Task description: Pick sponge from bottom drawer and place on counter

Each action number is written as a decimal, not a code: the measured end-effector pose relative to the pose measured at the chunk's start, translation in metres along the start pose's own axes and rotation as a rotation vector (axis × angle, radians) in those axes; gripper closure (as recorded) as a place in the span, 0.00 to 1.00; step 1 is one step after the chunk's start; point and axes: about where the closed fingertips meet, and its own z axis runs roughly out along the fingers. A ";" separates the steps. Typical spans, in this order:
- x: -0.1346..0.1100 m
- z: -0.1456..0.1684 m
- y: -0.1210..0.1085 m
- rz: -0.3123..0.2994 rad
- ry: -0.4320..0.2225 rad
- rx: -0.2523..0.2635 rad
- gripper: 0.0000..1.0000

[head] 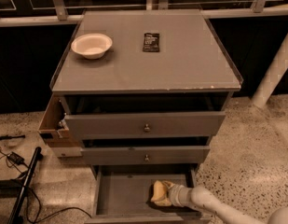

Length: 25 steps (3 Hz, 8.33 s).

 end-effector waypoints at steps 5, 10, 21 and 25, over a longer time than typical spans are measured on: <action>-0.066 -0.112 0.006 -0.116 -0.003 -0.166 1.00; -0.255 -0.315 -0.025 -0.241 0.006 -0.026 1.00; -0.557 -0.473 -0.120 -0.354 -0.125 0.119 1.00; -0.557 -0.409 -0.209 -0.208 -0.128 0.094 1.00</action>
Offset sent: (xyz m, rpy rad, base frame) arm -0.0079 -0.0254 0.0525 -0.0067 0.0060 0.1131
